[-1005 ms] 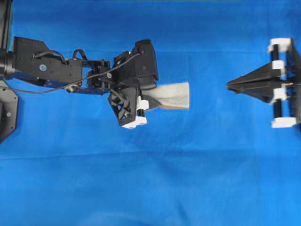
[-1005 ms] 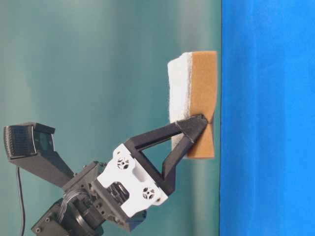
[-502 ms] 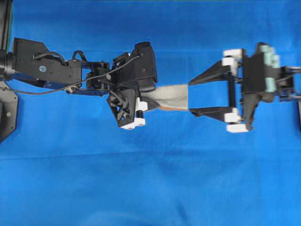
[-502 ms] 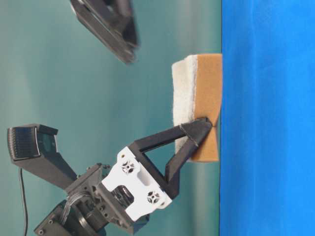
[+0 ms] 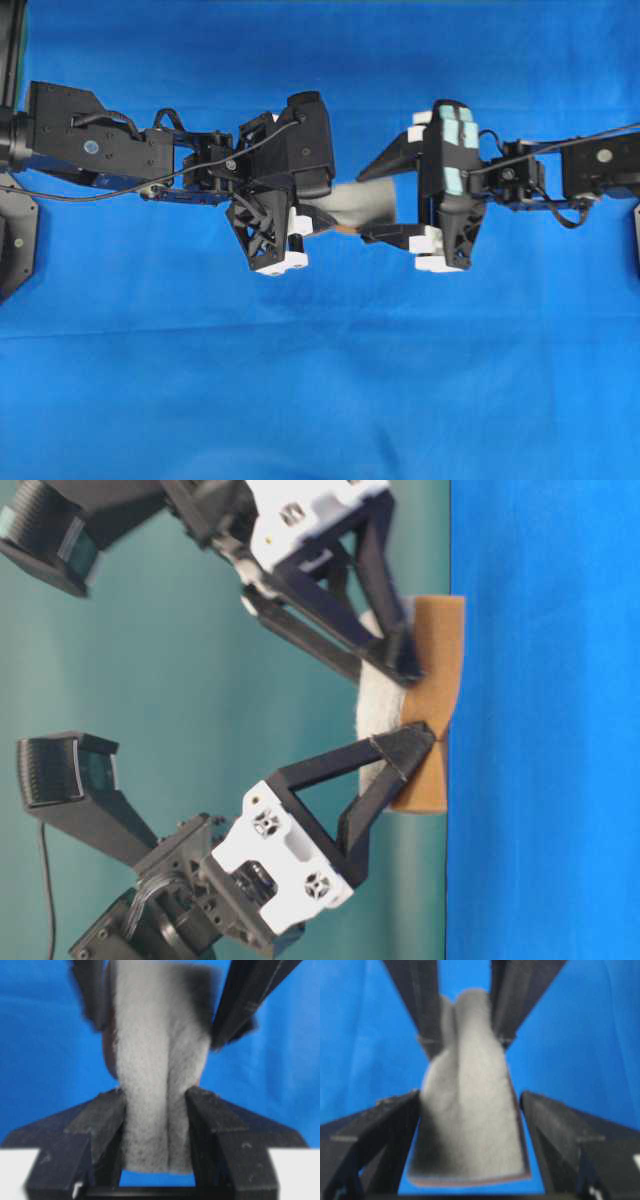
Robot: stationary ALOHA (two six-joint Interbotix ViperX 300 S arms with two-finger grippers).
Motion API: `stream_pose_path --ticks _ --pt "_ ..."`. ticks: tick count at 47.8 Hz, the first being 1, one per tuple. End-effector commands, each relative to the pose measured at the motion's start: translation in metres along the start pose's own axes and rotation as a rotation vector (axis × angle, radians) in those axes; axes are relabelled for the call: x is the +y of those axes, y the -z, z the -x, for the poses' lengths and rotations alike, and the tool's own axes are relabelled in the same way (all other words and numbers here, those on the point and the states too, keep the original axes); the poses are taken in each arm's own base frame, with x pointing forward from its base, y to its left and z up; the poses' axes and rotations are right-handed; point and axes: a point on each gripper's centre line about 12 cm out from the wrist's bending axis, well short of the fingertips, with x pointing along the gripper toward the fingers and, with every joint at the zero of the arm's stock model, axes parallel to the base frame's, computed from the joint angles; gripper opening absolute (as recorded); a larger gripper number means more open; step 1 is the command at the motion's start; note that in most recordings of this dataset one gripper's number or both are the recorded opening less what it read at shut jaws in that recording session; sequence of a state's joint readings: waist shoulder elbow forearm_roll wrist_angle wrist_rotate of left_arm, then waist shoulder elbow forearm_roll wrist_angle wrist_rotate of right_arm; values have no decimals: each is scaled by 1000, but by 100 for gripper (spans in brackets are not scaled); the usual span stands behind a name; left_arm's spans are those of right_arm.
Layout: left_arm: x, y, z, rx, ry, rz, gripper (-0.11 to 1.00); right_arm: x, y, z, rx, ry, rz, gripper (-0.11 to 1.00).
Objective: Hand over the sponge with the left arm and wipe it with the right arm.
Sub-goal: 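Move the right gripper in and grasp the sponge's free end, then open the left gripper and pull the sponge away with the right gripper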
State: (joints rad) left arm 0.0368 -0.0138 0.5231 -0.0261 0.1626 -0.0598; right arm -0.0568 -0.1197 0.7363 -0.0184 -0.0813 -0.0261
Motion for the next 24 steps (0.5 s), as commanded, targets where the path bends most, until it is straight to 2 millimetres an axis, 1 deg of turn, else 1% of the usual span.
stream_pose_path --ticks 1,10,24 --pt "-5 -13 10 -45 11 -4 29 -2 -10 -2 -26 5 1 74" --pt "-6 -13 10 -47 14 -6 29 -2 -5 -12 -3 4 -2 74" --pt "-7 -13 10 -53 15 -7 29 -2 -5 -12 -3 4 1 72"
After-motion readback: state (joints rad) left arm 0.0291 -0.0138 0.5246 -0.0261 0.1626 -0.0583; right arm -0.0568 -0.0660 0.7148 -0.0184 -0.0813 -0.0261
